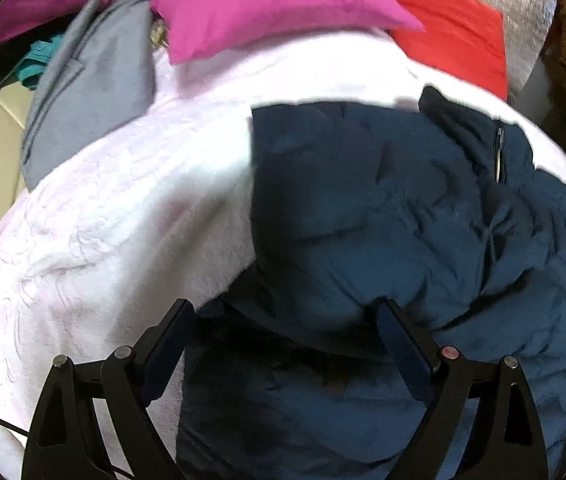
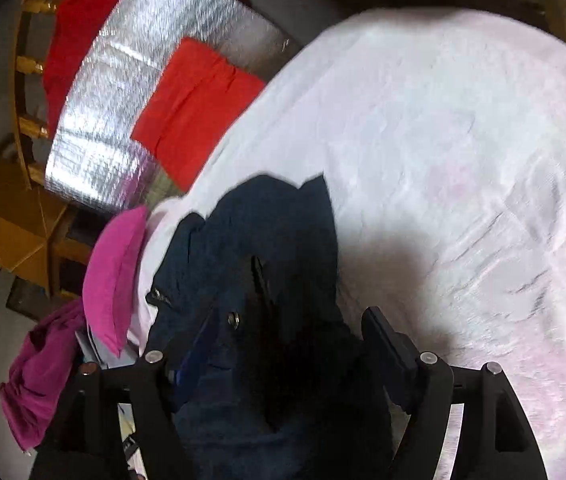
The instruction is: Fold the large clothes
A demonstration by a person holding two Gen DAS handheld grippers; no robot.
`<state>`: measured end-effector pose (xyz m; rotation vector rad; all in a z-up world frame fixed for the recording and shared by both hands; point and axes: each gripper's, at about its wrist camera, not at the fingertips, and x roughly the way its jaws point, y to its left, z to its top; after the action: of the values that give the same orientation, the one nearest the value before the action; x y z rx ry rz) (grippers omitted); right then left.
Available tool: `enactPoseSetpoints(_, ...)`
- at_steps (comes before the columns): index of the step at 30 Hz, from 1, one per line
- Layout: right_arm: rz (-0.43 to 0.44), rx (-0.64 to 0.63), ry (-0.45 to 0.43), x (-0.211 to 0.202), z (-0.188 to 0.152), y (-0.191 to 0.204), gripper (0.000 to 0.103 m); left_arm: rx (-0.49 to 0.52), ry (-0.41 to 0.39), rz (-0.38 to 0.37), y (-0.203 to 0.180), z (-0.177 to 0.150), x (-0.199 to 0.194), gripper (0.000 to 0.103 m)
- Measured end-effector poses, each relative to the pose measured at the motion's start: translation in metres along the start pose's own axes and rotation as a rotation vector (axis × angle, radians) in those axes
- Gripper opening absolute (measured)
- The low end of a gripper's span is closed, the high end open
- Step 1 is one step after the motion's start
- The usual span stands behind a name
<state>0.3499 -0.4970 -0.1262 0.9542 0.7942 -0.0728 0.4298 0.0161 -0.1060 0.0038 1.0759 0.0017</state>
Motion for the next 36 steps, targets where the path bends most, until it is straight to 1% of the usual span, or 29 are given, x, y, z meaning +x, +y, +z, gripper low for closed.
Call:
enactPoseSetpoints(1, -0.024, -0.018, 0.006, 0.005, -0.001, 0.003, 0.077, 0.008, 0.011, -0.006, -0.001, -0.002, 0.003, 0.093)
enactPoseSetpoints(2, -0.067, -0.050, 0.008, 0.011, -0.002, 0.007, 0.076, 0.015, 0.022, -0.013, -0.003, -0.002, 0.006, 0.093)
enactPoseSetpoints(4, -0.117, -0.087, 0.023, 0.022, -0.004, 0.010, 0.073, 0.014, 0.030, -0.024, -0.003, 0.000, 0.011, 0.093)
enactPoseSetpoints(6, -0.147, -0.116, 0.032, 0.027, -0.005, 0.013, 0.062, 0.000, 0.029, -0.037, 0.000, -0.001, 0.009, 0.093)
enactPoseSetpoints(7, -0.161, -0.135, 0.025, 0.028, -0.006, 0.016, 0.060, -0.010, 0.026, -0.039, 0.001, 0.000, 0.008, 0.093)
enactPoseSetpoints(9, -0.181, -0.175, -0.021, 0.022, -0.008, 0.027, 0.049, -0.019, 0.018, -0.032, 0.004, 0.000, 0.004, 0.093)
enactPoseSetpoints(11, -0.179, -0.187, -0.055, 0.019, -0.008, 0.034, 0.047, -0.021, 0.014, -0.029, 0.006, 0.000, 0.003, 0.093)
enactPoseSetpoints(13, -0.178, -0.163, -0.037, 0.024, -0.005, 0.032, 0.047, -0.017, 0.019, -0.033, 0.008, -0.001, 0.003, 0.093)
enactPoseSetpoints(14, -0.174, -0.141, -0.022, 0.028, -0.004, 0.027, 0.048, -0.015, 0.023, -0.036, 0.009, -0.002, 0.003, 0.093)
enactPoseSetpoints(16, -0.155, -0.120, -0.023, 0.027, -0.002, 0.026, 0.048, -0.012, 0.032, -0.045, 0.013, -0.003, 0.002, 0.093)
enactPoseSetpoints(18, -0.138, -0.102, -0.046, 0.017, -0.003, 0.025, 0.050, -0.017, 0.033, -0.050, 0.016, -0.003, 0.000, 0.093)
enactPoseSetpoints(21, -0.081, -0.091, -0.080, -0.002, -0.007, 0.030, 0.050, -0.019, 0.001, -0.057, 0.019, 0.000, -0.009, 0.093)
enactPoseSetpoints(22, -0.053, -0.096, -0.092, -0.010, -0.010, 0.035, 0.050, -0.014, -0.009, -0.071, 0.017, 0.000, -0.014, 0.093)
enactPoseSetpoints(25, 0.026, -0.089, -0.090, -0.025, -0.024, 0.046, 0.050, -0.022, -0.017, -0.129, 0.013, -0.001, -0.025, 0.093)
enactPoseSetpoints(26, 0.035, -0.093, -0.092, -0.026, -0.028, 0.050, 0.054, -0.024, -0.015, -0.149, 0.012, -0.003, -0.027, 0.093)
enactPoseSetpoints(27, 0.055, -0.094, -0.076, -0.027, -0.034, 0.054, 0.063, -0.024, -0.012, -0.170, 0.009, -0.005, -0.030, 0.093)
enactPoseSetpoints(28, 0.075, -0.090, -0.052, -0.025, -0.036, 0.055, 0.067, -0.021, -0.012, -0.174, 0.006, -0.007, -0.031, 0.093)
enactPoseSetpoints(30, 0.138, -0.049, 0.043, -0.012, -0.048, 0.057, 0.068, 0.002, -0.015, -0.166, -0.003, -0.011, -0.033, 0.093)
enactPoseSetpoints(32, 0.149, -0.023, 0.099, -0.003, -0.057, 0.056, 0.068, 0.020, -0.014, -0.156, -0.011, -0.015, -0.033, 0.093)
enactPoseSetpoints(34, 0.151, 0.007, 0.148, 0.009, -0.066, 0.054, 0.068, 0.018, -0.009, -0.155, -0.019, -0.017, -0.031, 0.093)
enactPoseSetpoints(36, 0.165, 0.072, 0.188, 0.018, -0.080, 0.045, 0.068, 0.016, -0.006, -0.152, -0.025, -0.018, -0.029, 0.093)
